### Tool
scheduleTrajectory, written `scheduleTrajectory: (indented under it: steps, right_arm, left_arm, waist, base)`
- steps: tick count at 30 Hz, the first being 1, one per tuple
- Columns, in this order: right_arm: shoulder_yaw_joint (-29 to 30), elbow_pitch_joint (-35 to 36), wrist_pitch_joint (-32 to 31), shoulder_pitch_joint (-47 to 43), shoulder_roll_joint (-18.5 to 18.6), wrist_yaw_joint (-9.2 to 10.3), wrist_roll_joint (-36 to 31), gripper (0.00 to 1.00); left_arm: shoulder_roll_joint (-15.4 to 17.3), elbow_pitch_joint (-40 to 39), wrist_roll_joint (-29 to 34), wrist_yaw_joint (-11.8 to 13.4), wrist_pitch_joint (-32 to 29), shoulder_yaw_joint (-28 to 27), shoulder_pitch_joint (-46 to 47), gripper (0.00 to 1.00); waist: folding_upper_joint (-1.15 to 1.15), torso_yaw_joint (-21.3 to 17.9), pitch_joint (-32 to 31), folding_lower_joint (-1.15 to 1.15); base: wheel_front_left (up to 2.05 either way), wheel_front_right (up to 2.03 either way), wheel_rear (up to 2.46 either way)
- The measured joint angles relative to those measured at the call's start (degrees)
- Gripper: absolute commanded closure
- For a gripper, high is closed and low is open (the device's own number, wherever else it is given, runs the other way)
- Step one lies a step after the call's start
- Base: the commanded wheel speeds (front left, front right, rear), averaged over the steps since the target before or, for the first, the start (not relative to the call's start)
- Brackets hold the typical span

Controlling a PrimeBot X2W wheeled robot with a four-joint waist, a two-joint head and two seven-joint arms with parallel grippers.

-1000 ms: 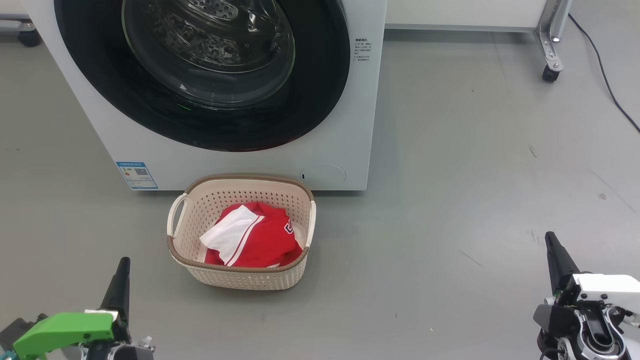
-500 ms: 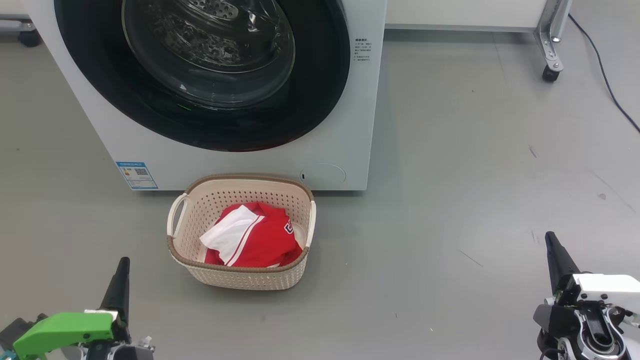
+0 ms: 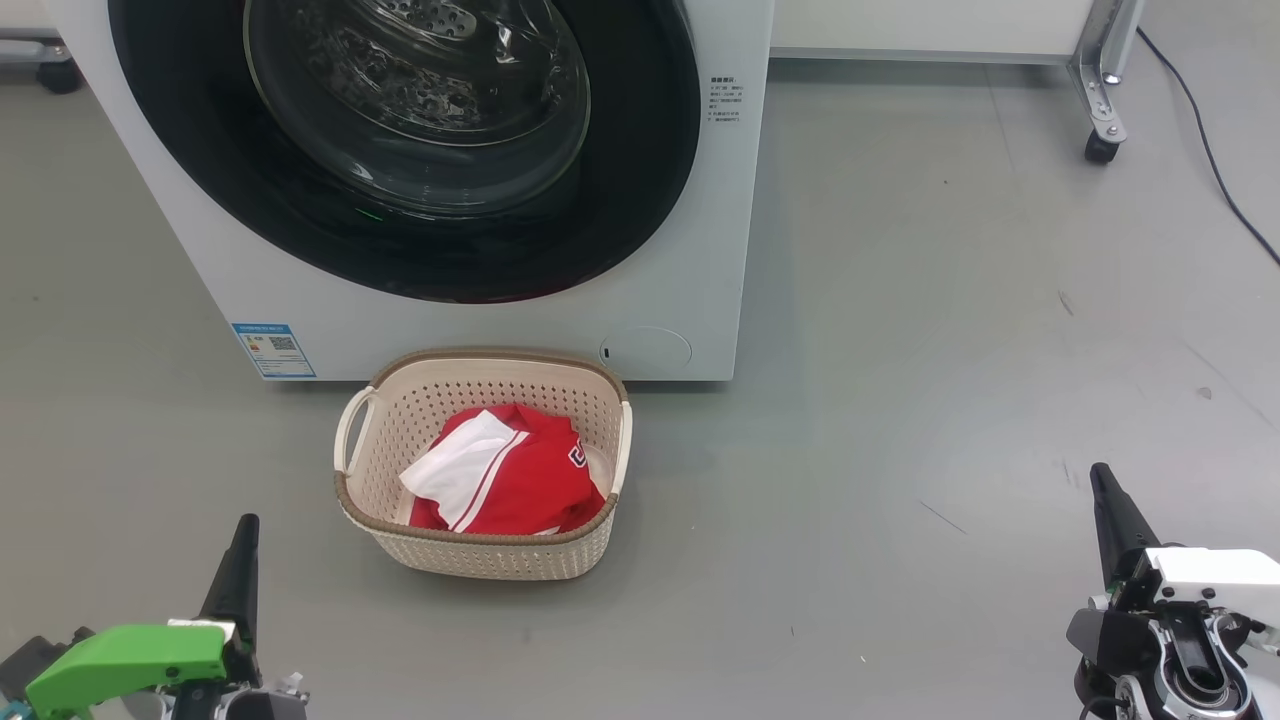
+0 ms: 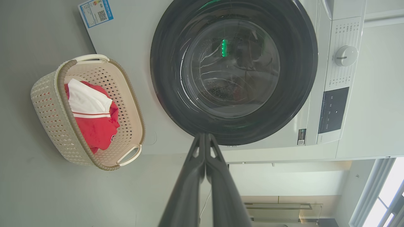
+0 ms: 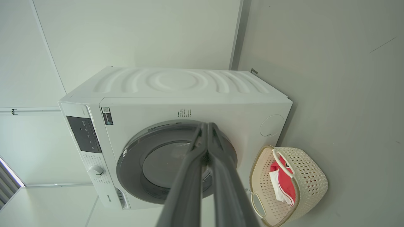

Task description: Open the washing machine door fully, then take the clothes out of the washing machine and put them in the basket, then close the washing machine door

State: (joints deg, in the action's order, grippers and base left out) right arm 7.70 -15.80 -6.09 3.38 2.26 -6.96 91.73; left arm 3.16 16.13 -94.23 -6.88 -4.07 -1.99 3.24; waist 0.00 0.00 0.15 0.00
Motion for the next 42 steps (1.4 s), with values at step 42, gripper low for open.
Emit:
scheduleTrajectory:
  steps: [42]
  right_arm:
    - [0.0,0.0,-0.2,0.0,0.0,0.00,0.0,1.00]
  left_arm:
    - [0.0,-0.2,0.0,0.0,-0.2,-0.1,0.0,1.00]
  waist:
    - [0.00,0.0,0.0,0.00]
  base:
    - [0.00,0.00,0.00]
